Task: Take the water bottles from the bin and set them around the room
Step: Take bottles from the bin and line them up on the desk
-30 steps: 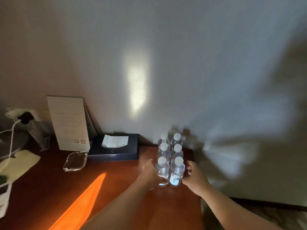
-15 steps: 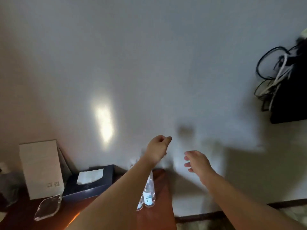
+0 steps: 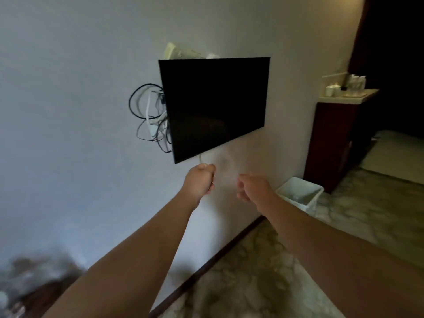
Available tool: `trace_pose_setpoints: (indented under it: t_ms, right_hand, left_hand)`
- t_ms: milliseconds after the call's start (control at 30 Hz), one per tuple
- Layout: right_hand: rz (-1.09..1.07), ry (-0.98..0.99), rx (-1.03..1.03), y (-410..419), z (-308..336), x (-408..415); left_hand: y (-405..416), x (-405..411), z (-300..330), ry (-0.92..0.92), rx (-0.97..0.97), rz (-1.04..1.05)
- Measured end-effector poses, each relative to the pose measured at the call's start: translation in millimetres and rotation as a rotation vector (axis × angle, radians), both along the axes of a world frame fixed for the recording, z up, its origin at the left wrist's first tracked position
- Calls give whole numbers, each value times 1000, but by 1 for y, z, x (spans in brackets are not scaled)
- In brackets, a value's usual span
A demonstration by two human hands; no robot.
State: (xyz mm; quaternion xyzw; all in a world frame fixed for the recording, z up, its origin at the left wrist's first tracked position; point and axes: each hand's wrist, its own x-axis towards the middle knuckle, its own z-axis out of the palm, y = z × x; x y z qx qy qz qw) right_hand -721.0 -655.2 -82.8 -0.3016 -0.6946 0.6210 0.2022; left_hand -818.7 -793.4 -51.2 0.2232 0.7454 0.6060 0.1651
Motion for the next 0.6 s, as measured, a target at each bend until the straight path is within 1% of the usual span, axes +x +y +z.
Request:
trace_pose_setpoints:
  t_ms: [33, 133, 233, 300, 367, 467, 600]
  right_hand:
    - [-66, 19, -42, 38, -1, 28]
    - [-233, 15, -92, 104, -2, 80]
    - [-381, -14, -107, 175, -2, 137]
    - [-451, 16, -105, 221, -2, 163]
    - [-525, 49, -99, 260, -3, 179]
    - [-597, 24, -80, 310, -10, 190]
    - [-658, -7, -82, 389, -14, 179]
  left_hand:
    - [41, 20, -4, -2, 1, -50]
    - [110, 59, -12, -48, 22, -131]
    - [183, 101, -18, -52, -38, -238]
    - [231, 118, -17, -84, 9, -274]
    - [276, 127, -17, -82, 63, -296]
    - [343, 130, -21, -93, 89, -365]
    - [441, 105, -34, -101, 88, -438]
